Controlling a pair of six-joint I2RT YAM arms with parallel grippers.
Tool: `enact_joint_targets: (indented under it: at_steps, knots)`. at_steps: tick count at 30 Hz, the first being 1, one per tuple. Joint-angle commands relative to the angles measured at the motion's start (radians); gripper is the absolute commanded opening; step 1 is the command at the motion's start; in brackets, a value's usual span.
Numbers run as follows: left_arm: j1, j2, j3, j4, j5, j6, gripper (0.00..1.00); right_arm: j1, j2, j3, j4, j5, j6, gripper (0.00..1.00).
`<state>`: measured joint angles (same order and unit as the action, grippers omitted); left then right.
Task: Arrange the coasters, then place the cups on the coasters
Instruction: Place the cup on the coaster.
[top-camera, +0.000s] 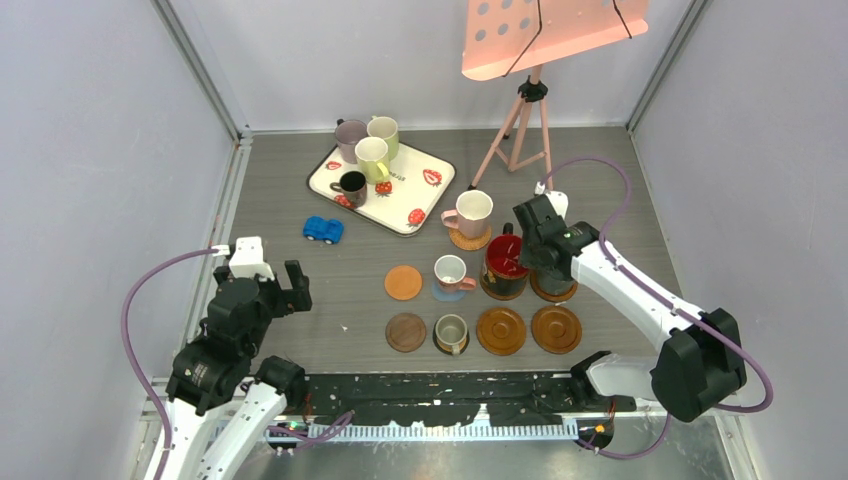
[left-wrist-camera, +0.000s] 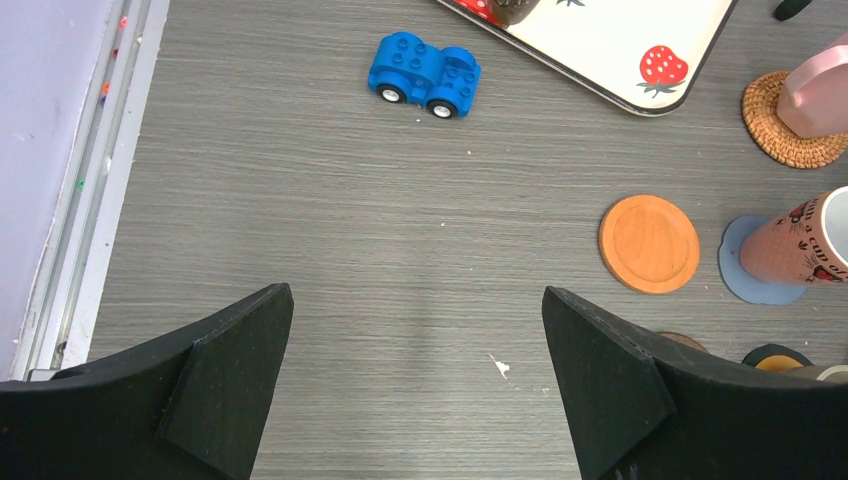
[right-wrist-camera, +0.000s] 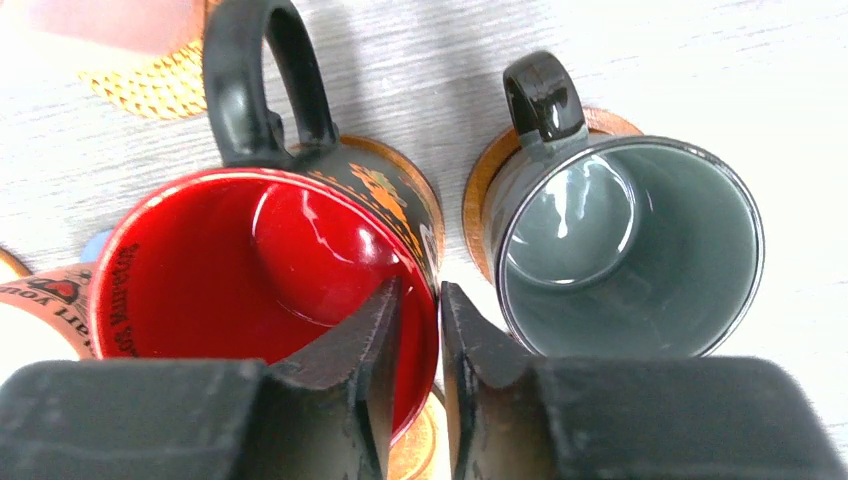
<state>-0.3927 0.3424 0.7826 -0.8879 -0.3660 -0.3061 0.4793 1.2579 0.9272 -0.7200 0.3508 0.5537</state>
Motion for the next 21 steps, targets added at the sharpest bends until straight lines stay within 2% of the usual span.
enact_joint_targets:
  at_steps: [1,13,21]
  knots:
    - [-0.005,-0.007,0.000,0.039,0.006,0.002,1.00,-0.007,-0.027,0.030,0.084,0.006,0.020,0.32]
    - [-0.005,0.007,-0.003,0.043,0.015,-0.002,1.00,-0.007,-0.081,0.145,-0.027,0.004,0.001,0.46]
    - [-0.005,0.064,0.006,0.080,0.013,-0.025,1.00,0.002,-0.137,0.179,0.031,-0.147,-0.053,0.62]
